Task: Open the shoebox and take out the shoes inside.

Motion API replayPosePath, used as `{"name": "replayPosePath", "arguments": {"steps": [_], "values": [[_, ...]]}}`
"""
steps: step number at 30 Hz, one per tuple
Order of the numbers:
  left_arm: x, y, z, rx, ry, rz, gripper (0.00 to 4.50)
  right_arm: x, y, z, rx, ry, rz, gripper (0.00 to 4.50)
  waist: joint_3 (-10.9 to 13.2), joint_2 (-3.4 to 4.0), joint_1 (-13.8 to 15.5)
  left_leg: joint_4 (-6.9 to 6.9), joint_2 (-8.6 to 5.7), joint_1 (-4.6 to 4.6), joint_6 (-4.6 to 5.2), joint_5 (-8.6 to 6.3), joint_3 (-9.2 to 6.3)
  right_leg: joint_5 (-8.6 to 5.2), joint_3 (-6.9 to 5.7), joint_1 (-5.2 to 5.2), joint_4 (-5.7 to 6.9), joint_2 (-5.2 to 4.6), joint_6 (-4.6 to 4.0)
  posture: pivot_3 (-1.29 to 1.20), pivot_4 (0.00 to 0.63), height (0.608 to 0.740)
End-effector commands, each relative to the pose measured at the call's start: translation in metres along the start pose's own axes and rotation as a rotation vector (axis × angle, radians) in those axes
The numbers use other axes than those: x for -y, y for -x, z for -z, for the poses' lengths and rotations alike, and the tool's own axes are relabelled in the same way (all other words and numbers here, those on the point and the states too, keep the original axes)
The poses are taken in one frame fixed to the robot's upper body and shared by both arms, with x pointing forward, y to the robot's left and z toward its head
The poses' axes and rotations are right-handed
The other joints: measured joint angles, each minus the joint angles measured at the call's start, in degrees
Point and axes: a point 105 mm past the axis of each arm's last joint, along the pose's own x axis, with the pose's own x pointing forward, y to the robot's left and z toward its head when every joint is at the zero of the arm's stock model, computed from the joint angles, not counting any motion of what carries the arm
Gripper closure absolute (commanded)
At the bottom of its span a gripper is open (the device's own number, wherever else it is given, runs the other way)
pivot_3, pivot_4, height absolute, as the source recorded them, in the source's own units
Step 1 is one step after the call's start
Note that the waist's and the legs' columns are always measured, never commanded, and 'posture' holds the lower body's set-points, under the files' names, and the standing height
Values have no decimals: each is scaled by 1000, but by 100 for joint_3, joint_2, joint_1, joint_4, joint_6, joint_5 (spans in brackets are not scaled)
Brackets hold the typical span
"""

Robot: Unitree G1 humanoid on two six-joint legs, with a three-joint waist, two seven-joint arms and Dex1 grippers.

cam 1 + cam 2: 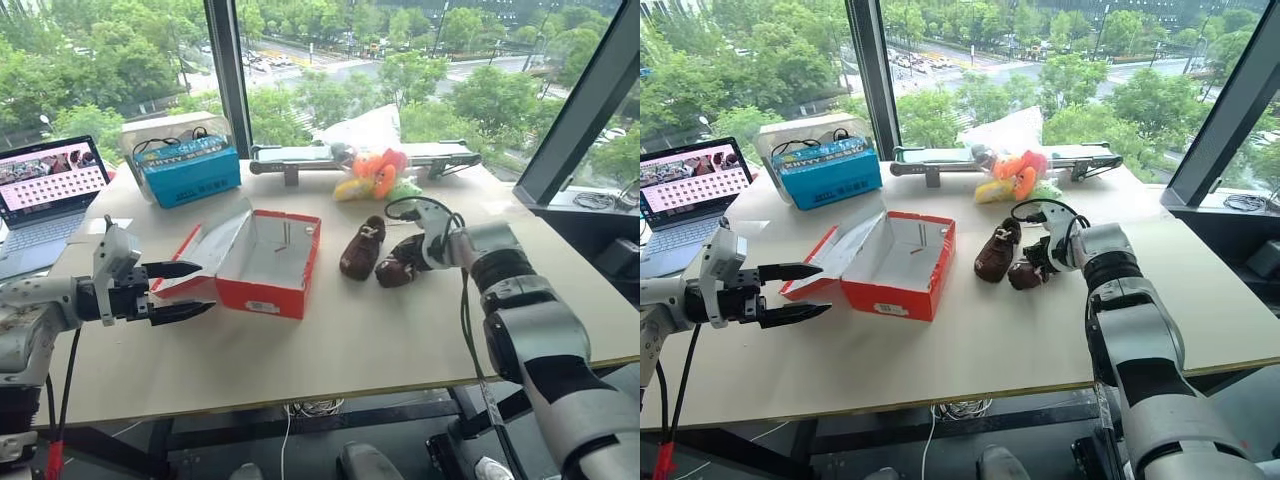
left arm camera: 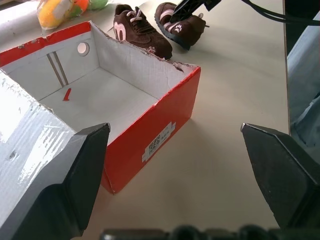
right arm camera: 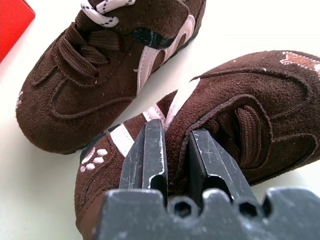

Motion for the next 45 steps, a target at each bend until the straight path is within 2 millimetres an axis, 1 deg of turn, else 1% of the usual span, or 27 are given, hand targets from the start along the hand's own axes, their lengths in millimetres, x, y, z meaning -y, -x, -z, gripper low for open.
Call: {"name": "replayPosePath", "arguments": {"steps": [1, 5, 9, 10, 13, 16, 19, 21, 24, 25, 26, 28, 30, 32, 34, 36, 38, 39, 40, 45], "values": [[-1, 2, -8, 10, -37, -4, 0, 6, 3, -14, 64, -22, 44, 2878, -3, 0, -5, 0, 0, 0, 0, 0, 0, 0, 1, 0, 1, 0, 0, 0, 0, 736], [0, 2, -8, 13, -37, -4, 0, 7, 12, -33, 117, -23, 52, 1492, -4, 2, 6, -2, 0, -4, 0, 0, -1, -1, 0, -5, 1, 0, 0, 0, 0, 736], [-2, 1, -8, 15, -39, -8, 0, 14, 26, -53, 159, 32, 101, 147, -3, 3, 7, -4, -1, -12, 0, 0, -1, -1, 2, -14, 0, -1, 1, 0, 0, 736], [-2, 1, -8, 17, -40, -11, 0, 15, 33, -61, 179, 19, 100, 67, -3, 3, 12, -6, -1, -12, 0, 0, -1, -2, 2, -14, 0, -1, 1, 0, 0, 736], [-3, 2, -10, 21, -42, -18, 0, 13, 59, -87, 245, -4, 80, 67, 2, 11, 19, -9, -2, -16, 0, 0, 0, -4, 2, -20, -1, -2, 1, 0, 0, 736], [-6, 3, -11, 25, -46, -34, 0, 4, 84, -101, 296, -22, 46, 67, 4, 25, 29, -11, -2, -21, 0, 0, 1, -6, 4, -28, 2, -1, 0, 0, 0, 736], [-7, 2, -11, 34, -44, -46, 0, -8, 103, -103, 331, -40, 16, 67, 1, 30, 35, -18, -1, -14, 1, -1, 0, -11, 4, -29, 9, 1, -3, 0, 0, 736], [-6, 0, -10, 42, -40, -47, 0, -13, 109, -99, 343, -53, 15, 67, -2, 33, 60, -19, 0, -12, 1, -1, -1, -12, 4, -27, 11, 1, -3, 0, 0, 736], [-8, -1, -11, 54, -42, -71, 0, -10, 113, -96, 386, -91, 46, 67, -5, 32, 117, -13, -1, -7, 1, -1, 1, -12, 3, -18, 9, 0, -2, 0, 0, 736], [-11, 0, -11, 63, -41, -92, 0, -7, 116, -97, 421, -84, 73, 67, -5, 32, 128, -11, -1, -9, 1, -1, 1, -11, 3, -19, 8, -1, -1, 0, 0, 736], [-17, 1, -11, 82, -47, -141, 0, -1, 120, -97, 475, -42, 130, 67, -5, 33, 142, -10, -2, -10, 1, -1, 2, -11, 3, -20, 9, -1, 0, 0, 0, 736], [-39, 5, -9, 123, -60, -326, 0, 15, 125, -87, 551, 105, 314, 67, -8, 37, 221, -11, -2, -12, 1, -1, 2, -11, 2, -22, 8, -2, -1, 0, 0, 736], [-61, 12, 3, 135, -31, -548, 0, 22, 120, -61, 605, 136, 374, 67, -21, 34, 329, -15, -1, -12, 1, -1, 2, -12, 1, -19, -1, -2, 0, 0, 0, 736], [-73, 20, 17, 144, 54, -699, 0, 29, 116, -35, 614, 117, 407, 67, -32, 29, 387, -14, -1, -13, 1, -2, 1, -16, 1, -17, -1, -2, 5, 0, 0, 736], [-79, 27, 26, 180, 127, -811, 0, 37, 118, -18, 606, 132, 461, 67, -32, 29, 401, -10, -4, -17, 0, -2, 7, -15, 10, -21, 3, -5, 6, 0, 0, 736], [-86, 35, 35, 225, 203, -937, 0, 44, 123, -6, 616, 127, 503, 67, -34, 33, 416, -6, -8, -15, 0, -2, 12, -10, 15, -20, 6, -8, 10, 0, 0, 736], [-94, 46, 54, 215, 267, -1099, 0, 60, 126, 14, 586, 92, 585, 67, -38, 36, 432, -2, -8, -9, 0, -2, 12, -9, 16, -17, 11, -8, 10, 0, 0, 736], [-94, 46, 67, 186, 287, -1146, 0, 68, 129, 22, 568, 107, 643, 67, -46, 37, 438, -3, -9, -1, 0, -2, 10, -9, 14, -10, 13, -8, 10, 0, 0, 736], [-94, 45, 75, 167, 298, -1172, 0, 73, 131, 27, 558, 121, 681, 67, -63, 34, 446, -2, -9, 3, 0, -2, 10, -9, 14, -6, 14, -7, 10, 0, 0, 736], [-97, 42, 99, 150, 382, -1261, 0, 91, 136, 44, 556, 82, 784, 67, -86, 27, 444, 0, -12, 9, -1, -2, 11, -8, 15, 2, 8, -6, 9, 0, 0, 736]]}}
